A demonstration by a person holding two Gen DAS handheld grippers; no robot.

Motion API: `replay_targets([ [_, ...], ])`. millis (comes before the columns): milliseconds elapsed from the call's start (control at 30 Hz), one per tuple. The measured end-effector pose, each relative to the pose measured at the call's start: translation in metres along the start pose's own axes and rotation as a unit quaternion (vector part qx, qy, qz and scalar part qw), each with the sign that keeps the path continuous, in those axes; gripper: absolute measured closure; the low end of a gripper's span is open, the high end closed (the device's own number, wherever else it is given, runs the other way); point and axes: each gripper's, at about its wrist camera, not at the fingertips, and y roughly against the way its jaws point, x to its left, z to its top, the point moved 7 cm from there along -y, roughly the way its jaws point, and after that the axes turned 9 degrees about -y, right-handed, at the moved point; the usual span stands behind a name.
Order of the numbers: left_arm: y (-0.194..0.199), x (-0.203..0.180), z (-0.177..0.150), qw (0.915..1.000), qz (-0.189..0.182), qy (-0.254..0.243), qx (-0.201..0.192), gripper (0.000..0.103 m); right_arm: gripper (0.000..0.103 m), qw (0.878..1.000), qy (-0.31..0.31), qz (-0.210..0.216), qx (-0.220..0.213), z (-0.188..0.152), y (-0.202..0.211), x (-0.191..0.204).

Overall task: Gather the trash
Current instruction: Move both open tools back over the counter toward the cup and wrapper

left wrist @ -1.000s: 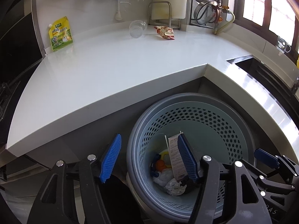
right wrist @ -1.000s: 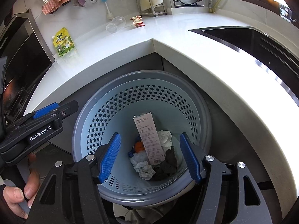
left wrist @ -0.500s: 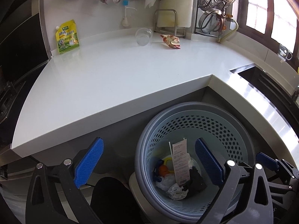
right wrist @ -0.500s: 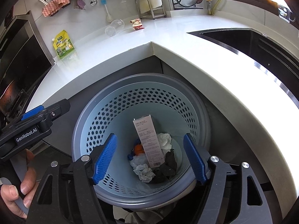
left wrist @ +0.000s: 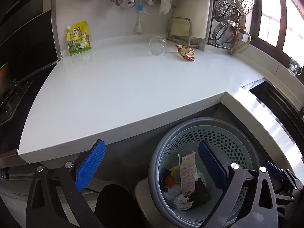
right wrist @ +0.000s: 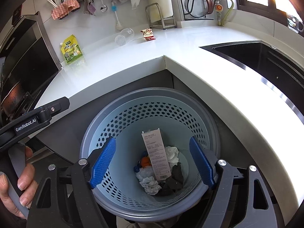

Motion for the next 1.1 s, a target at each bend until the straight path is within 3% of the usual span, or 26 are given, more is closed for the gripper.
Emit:
replay_targets([
  [233,0.013,0.019,0.025,0.9995,0.004,0.003,-0.031,0.006,0.027,1.000,0.005,0.014,0.005,0.015,-0.007,0.010],
  [633,0.003,0.051,0.067,0.9990,-0.019,0.022,-0.033,0.006,0.027,0.999,0.030,0.024,-0.011,0.066,-0.010,0.034],
  [800,-0.005,0.072,0.099,0.9978,0.028,0.013,-0.059,0.006,0.022,0.998,0.038,0.024,-0.036,0.102,-0.014,0.041],
  [1100,-0.034,0.102,0.168,0.9939,0.044,0.043,-0.091,0.006,0.021,0.996,0.058,0.022,-0.063,0.176,-0.044,0.055],
])
